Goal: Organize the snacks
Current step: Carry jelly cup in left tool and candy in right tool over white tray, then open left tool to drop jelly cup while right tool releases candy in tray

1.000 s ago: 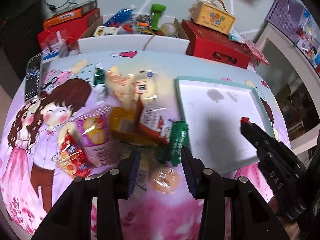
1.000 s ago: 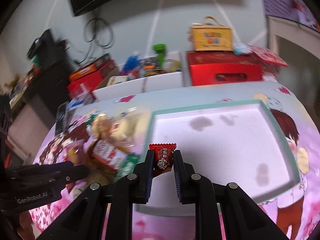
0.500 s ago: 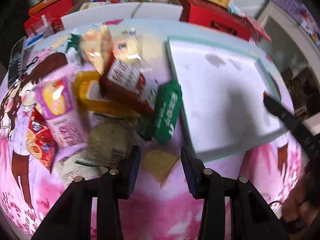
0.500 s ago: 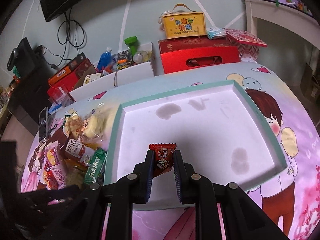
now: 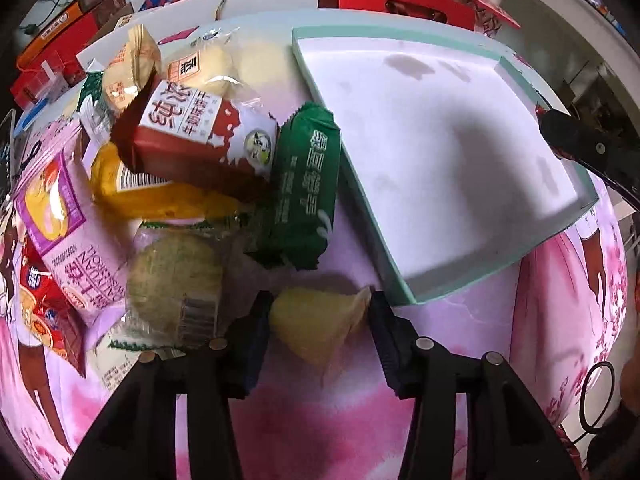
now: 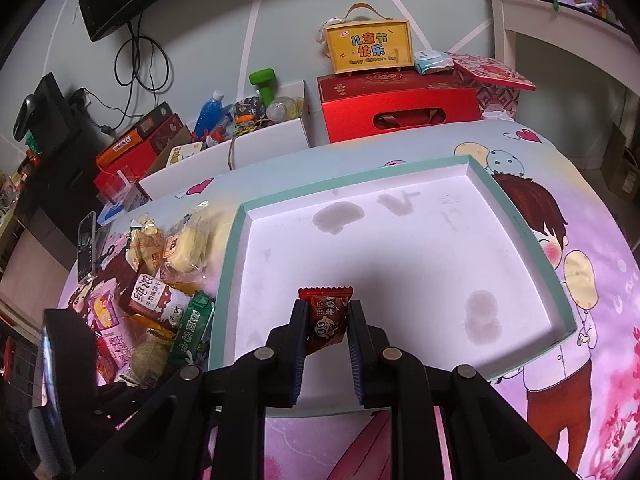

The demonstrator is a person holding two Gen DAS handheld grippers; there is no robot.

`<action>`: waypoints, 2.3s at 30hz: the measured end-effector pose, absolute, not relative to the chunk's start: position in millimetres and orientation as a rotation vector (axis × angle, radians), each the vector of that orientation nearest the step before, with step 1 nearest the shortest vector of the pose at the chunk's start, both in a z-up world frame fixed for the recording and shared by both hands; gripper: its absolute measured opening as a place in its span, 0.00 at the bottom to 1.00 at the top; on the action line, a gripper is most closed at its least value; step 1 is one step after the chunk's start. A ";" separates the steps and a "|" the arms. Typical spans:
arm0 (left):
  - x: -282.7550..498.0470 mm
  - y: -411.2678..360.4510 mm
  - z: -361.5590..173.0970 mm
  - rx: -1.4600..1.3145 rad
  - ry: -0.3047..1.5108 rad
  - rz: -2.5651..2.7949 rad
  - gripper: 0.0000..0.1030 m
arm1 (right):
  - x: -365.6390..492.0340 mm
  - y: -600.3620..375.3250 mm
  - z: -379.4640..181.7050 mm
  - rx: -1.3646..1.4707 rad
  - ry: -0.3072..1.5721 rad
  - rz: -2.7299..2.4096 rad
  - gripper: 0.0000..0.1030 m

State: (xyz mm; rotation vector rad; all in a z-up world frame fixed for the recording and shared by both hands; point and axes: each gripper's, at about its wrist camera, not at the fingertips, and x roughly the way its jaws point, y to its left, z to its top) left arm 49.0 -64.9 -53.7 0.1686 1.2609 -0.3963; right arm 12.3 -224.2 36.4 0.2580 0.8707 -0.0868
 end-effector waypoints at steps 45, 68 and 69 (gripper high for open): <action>150.5 -159.0 -2.4 0.098 1.115 -0.413 0.86 | 32.4 -325.0 13.0 0.363 0.869 -0.338 0.23; 72.3 -48.5 45.9 0.116 0.907 -0.217 0.93 | 19.7 -292.9 33.1 0.309 0.855 -0.304 1.00; 69.5 -43.1 48.1 0.111 0.899 -0.205 0.93 | 19.1 -289.8 34.3 0.305 0.851 -0.302 1.00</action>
